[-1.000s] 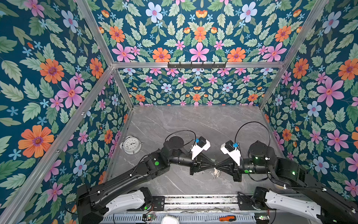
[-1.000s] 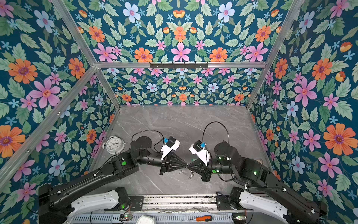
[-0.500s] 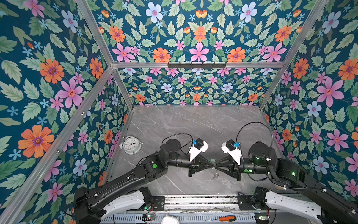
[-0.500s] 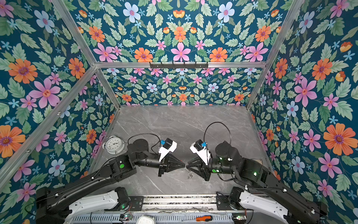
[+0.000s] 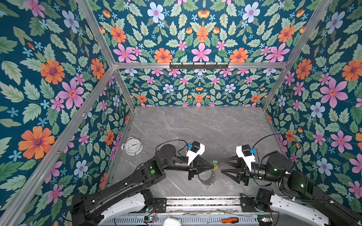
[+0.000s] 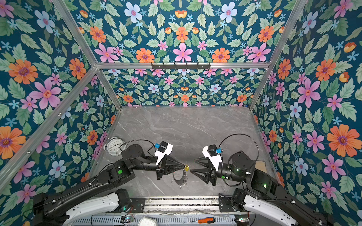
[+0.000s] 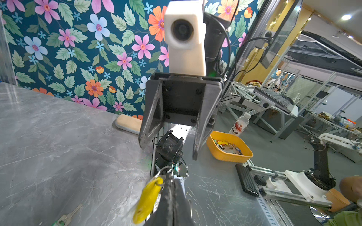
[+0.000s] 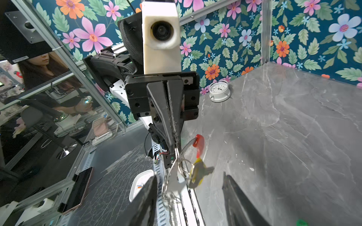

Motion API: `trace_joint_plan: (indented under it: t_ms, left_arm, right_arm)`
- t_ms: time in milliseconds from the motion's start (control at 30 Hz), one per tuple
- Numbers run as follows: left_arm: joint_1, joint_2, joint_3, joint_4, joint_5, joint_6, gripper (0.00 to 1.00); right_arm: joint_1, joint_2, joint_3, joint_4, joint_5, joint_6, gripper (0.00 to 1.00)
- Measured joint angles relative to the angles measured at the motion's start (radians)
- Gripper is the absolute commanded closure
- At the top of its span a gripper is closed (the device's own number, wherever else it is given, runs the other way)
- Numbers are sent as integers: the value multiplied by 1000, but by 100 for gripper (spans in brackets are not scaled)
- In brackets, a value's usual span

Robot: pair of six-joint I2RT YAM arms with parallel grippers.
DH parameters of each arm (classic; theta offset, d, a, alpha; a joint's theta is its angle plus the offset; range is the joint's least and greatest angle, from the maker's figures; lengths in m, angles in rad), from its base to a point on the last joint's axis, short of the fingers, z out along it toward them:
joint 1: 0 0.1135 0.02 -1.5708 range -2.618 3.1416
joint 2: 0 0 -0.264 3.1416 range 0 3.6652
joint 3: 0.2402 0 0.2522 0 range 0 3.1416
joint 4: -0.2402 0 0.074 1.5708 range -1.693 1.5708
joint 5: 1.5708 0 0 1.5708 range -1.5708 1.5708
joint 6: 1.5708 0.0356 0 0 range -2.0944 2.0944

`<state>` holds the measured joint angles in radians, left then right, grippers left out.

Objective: Remove the keys from the keyring

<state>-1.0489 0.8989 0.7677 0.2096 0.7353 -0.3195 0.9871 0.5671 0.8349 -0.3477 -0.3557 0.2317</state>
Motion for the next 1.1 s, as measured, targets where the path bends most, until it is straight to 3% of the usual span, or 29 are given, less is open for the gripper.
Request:
trace_joint_plan:
  t_ms: [200,867,1100]
  left_arm:
    - [0,9,-4,38,27,-23,100]
    - [0,17,-12,89,50,-57,100]
    - [0,-1,-39,117,24,-76,100]
  right_arm:
    - [0,22,-2,25,-53,-21,46]
    - [0,33,-9,32,-102,-33,94]
    - [1,34,-14,44,-111,-33,100]
